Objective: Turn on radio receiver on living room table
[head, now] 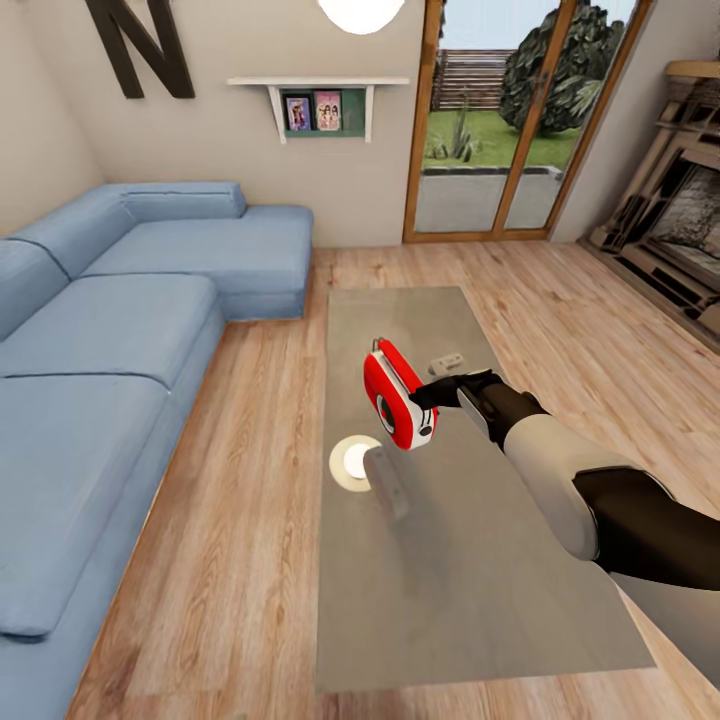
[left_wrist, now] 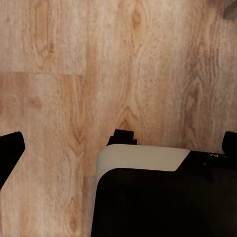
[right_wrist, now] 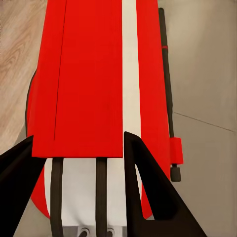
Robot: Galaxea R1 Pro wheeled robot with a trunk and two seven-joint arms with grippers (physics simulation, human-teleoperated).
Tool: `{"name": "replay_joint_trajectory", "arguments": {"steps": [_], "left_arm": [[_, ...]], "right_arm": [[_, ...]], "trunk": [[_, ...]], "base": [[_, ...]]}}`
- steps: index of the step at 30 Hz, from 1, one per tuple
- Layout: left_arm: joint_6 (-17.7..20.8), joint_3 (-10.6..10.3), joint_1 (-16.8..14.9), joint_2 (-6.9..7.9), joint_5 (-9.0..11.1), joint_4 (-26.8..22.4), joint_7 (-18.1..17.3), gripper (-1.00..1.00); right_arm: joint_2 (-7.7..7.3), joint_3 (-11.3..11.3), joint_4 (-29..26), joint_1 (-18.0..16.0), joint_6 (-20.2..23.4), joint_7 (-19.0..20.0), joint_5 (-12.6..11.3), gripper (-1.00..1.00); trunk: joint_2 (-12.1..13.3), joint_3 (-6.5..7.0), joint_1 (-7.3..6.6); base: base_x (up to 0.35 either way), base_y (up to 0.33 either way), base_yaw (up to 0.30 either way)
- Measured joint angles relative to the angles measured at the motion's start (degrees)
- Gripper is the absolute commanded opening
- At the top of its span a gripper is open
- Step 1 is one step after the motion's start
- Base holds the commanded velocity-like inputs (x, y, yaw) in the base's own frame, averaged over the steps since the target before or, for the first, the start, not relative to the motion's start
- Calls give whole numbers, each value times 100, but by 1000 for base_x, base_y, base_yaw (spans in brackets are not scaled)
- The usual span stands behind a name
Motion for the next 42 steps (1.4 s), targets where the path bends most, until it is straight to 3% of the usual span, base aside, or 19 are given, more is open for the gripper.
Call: {"name": "replay_joint_trajectory", "arguments": {"steps": [31,42], "left_arm": [[-2,8,0,0,17,0,2,100],[0,9,0,9,9,0,9,100]], "right_arm": [[13,1,10,0,63,-10,2,-100],[5,5,264,0,29,-3,-3,-100]], "trunk": [[0,286,0],[0,388,0]], "base": [[0,0,0],[0,0,0]]}}
